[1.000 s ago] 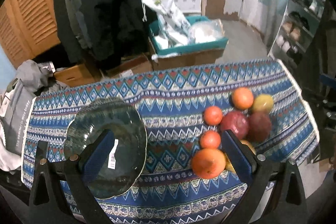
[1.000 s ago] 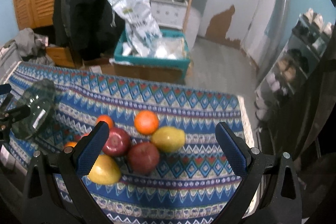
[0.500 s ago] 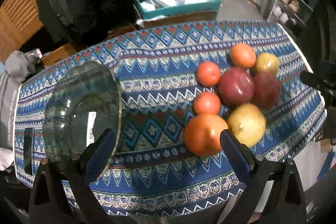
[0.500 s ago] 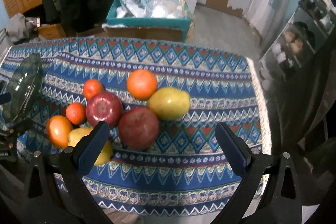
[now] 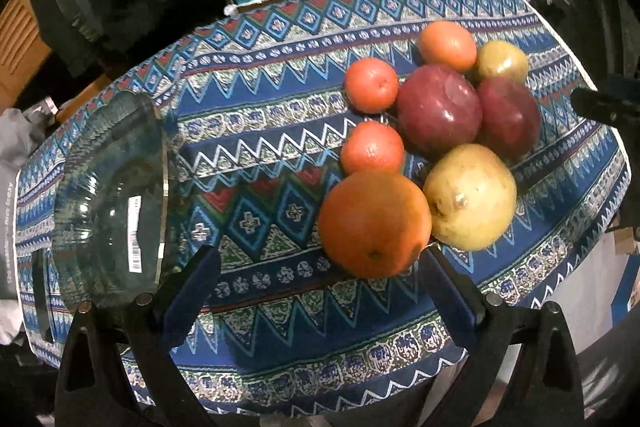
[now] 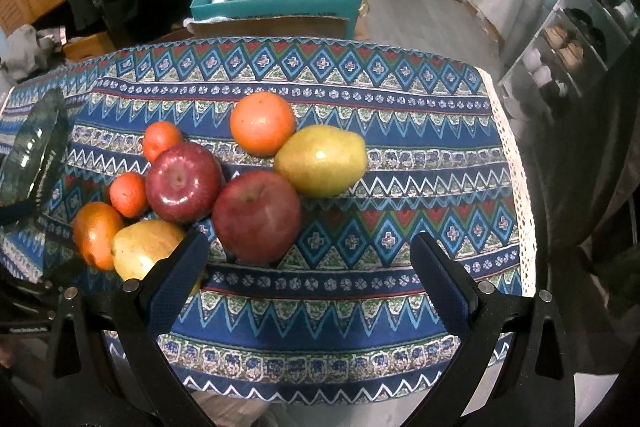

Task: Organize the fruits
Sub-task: 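Move left tool to the large orange while right tool approaches the big red apple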

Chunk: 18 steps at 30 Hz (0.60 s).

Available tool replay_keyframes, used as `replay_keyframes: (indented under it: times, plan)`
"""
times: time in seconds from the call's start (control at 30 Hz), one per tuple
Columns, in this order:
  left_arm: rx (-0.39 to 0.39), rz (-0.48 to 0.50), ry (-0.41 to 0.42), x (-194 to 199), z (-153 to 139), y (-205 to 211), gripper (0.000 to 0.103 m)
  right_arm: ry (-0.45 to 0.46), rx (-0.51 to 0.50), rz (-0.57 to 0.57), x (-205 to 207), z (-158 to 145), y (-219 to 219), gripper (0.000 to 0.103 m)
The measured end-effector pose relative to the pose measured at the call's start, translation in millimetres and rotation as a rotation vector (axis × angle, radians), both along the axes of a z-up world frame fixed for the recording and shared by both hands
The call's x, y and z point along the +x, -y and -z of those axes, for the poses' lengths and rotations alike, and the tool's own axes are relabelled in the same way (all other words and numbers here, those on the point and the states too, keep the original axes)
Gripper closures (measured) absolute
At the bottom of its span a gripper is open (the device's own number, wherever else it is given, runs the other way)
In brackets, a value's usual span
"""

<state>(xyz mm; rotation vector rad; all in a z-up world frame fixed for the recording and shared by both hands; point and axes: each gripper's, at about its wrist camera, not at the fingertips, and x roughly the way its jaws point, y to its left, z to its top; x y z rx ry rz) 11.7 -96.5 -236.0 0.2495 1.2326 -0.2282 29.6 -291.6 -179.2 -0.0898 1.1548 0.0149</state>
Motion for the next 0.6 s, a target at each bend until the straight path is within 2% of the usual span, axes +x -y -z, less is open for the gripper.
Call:
replay_keyframes:
  times: [0.2, 0.47, 0.6]
  plan:
    - [-0.025, 0.005, -0.043, 7.1, 12.3, 4.7, 0.003, -0.019, 0.006, -0.007, 2.9, 7.4, -0.8, 0.003]
    - [-0.020, 0.033, -0.073, 13.2, 26.4, 16.9, 0.003, -0.070, 0.020, -0.023, 9.2, 26.5, -4.8, 0.003]
    - [-0.050, 0.034, -0.092, 17.5, 32.9, 16.3, 0.006, -0.091, 0.026, -0.039, 13.7, 35.3, -8.9, 0.003]
